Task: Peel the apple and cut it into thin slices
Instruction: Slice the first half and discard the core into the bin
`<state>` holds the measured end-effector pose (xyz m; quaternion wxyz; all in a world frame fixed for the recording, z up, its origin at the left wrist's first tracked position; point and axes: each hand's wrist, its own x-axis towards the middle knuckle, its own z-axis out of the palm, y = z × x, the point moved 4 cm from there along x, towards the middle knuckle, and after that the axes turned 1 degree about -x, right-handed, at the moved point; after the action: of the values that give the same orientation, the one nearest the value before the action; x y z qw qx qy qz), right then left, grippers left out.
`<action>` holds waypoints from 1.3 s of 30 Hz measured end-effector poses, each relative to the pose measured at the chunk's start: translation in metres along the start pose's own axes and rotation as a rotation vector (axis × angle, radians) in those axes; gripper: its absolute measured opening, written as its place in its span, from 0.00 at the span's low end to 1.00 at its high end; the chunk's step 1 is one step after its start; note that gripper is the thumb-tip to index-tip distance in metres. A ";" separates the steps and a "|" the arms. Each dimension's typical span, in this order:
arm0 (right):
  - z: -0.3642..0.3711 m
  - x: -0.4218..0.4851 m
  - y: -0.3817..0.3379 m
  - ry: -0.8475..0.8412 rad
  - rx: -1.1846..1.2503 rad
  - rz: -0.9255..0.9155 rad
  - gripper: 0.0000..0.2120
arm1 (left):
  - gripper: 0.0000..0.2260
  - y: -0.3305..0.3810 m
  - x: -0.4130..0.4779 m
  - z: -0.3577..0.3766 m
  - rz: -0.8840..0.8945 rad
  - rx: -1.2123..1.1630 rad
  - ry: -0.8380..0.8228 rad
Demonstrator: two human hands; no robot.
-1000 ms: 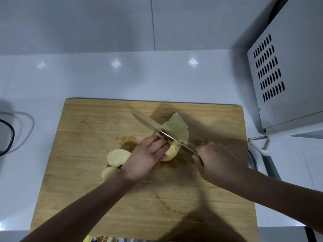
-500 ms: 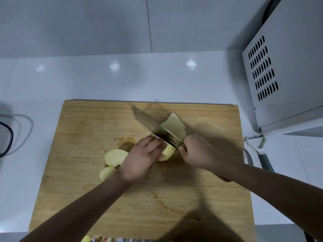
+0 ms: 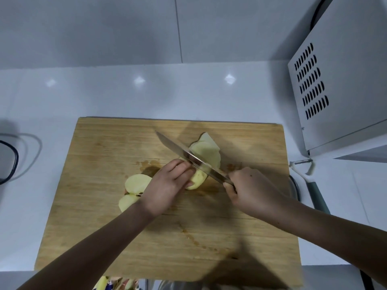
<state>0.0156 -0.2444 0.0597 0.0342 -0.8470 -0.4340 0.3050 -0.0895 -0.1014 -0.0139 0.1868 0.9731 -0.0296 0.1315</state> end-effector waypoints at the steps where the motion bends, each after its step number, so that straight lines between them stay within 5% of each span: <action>1: 0.000 0.000 -0.001 0.004 -0.009 -0.002 0.12 | 0.14 -0.001 0.000 0.000 -0.003 0.003 -0.006; 11: 0.008 0.024 -0.005 -0.076 -0.068 0.045 0.16 | 0.15 -0.002 -0.001 0.000 -0.004 0.009 0.012; 20: 0.019 0.031 0.006 0.019 0.147 0.111 0.11 | 0.15 -0.001 -0.004 -0.001 -0.005 0.010 0.027; 35: 0.003 0.022 -0.013 -0.070 -0.094 0.044 0.18 | 0.14 -0.002 -0.001 0.001 0.017 0.015 0.050; 39: 0.027 0.044 -0.015 -0.035 -0.033 0.074 0.11 | 0.14 -0.001 -0.004 0.001 0.000 0.022 0.061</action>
<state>0.0090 -0.2075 0.0215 0.0011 -0.8575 -0.4078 0.3137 -0.0925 -0.1009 -0.0164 0.1768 0.9707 -0.0225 0.1613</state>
